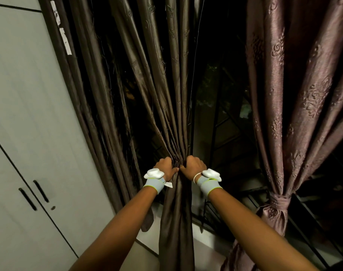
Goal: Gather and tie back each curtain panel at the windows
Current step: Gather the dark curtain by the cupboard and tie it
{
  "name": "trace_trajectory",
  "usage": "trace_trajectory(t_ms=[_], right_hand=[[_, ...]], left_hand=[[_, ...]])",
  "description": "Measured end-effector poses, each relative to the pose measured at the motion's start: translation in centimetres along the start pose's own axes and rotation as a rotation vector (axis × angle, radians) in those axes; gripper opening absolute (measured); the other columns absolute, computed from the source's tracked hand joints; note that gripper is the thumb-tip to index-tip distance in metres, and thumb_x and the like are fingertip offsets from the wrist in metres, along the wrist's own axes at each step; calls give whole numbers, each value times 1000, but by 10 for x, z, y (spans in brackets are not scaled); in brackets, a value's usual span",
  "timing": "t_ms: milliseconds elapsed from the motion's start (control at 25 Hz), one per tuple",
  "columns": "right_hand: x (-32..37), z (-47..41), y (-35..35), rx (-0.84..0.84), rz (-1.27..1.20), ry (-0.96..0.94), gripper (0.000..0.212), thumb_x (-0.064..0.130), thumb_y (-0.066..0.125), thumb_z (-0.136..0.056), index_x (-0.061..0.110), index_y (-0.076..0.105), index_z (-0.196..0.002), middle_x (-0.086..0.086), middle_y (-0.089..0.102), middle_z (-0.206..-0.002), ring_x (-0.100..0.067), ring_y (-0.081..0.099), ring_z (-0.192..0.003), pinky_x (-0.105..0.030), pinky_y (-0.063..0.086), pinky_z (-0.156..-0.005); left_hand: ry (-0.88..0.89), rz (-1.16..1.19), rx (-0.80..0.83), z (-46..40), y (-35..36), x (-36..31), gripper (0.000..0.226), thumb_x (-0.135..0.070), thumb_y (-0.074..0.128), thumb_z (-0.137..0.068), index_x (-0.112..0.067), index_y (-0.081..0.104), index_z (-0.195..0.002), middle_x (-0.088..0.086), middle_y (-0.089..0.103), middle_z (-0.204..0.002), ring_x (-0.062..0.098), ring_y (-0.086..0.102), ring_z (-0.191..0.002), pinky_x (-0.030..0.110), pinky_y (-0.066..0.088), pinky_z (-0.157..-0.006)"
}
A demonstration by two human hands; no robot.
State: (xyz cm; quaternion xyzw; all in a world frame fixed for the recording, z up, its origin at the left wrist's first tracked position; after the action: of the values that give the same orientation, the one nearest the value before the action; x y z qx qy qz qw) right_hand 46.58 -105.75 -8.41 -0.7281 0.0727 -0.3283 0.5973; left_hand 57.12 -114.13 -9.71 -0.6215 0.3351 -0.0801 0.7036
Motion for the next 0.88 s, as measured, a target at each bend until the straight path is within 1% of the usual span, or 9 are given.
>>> trace_trajectory(t_ms=[80,160,280,360,440,520,600,800,880], right_hand=[[7,7,7,45,-45,-6,44,43,59,-85,6,57,-109,-20,59,-123,-40,57,-113,-38,48,-87],[11,7,10,114,-157,-4,42,40,58,-83,6,59,-106,-22,60,-121,-39,58,-113,-37,48,-88],[12,2,7,170,-224,-29,35,32,57,-85,4,61,-106,-24,62,-120,-39,59,-113,-38,50,-90],[11,2,4,146,-218,-20,36,31,61,-87,3,60,-110,-24,60,-122,-39,58,-114,-39,49,-91],[10,4,2,104,-193,-13,43,36,67,-85,3,58,-112,-23,59,-123,-39,55,-116,-39,46,-92],[8,4,1,72,-172,-3,45,42,70,-83,7,59,-108,-21,60,-122,-38,56,-115,-38,46,-89],[8,6,0,40,-170,15,40,44,71,-81,11,62,-102,-18,61,-120,-38,57,-112,-37,46,-86],[14,9,-1,-31,-153,57,58,59,75,-69,11,62,-101,-17,62,-115,-39,58,-109,-38,47,-85],[13,9,0,-38,-197,80,56,60,77,-66,13,62,-92,-14,65,-109,-37,61,-106,-38,49,-82]], left_hand=[[-23,-34,-28,4,3,-3,43,-41,57,-92,-4,50,-114,22,53,-124,43,53,-113,44,46,-88],[-25,-34,-40,6,4,-1,38,-37,53,-94,-4,49,-111,22,52,-122,43,53,-112,45,45,-86],[-26,-9,-38,5,3,4,41,-39,53,-92,-3,48,-111,23,52,-122,44,52,-111,45,44,-85],[-19,-5,-30,6,3,4,43,-40,56,-91,-3,49,-112,24,52,-122,45,53,-111,45,46,-85],[-7,-6,2,8,3,3,44,-40,59,-88,-4,49,-113,23,53,-122,44,54,-110,45,47,-86],[5,-21,39,10,3,4,49,-38,65,-85,-5,49,-116,22,53,-124,43,55,-112,44,48,-87],[20,-40,60,10,2,8,55,-40,70,-82,-6,48,-119,21,52,-126,42,54,-114,43,48,-88],[56,-70,42,12,0,10,54,-40,70,-82,-6,48,-117,21,51,-127,41,52,-116,42,46,-89],[63,-78,38,13,1,11,54,-41,69,-82,-6,48,-118,21,51,-127,41,51,-117,42,45,-90]])
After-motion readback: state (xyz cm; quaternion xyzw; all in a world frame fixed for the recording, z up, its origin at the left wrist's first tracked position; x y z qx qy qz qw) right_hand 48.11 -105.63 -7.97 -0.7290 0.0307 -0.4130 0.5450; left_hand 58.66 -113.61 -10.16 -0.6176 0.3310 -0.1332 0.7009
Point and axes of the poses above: each hand's wrist, its own z-axis away from the middle knuckle, its own y-axis out of the palm, x = y × z, the point moved 2 cm from there along -z, towards the middle knuckle
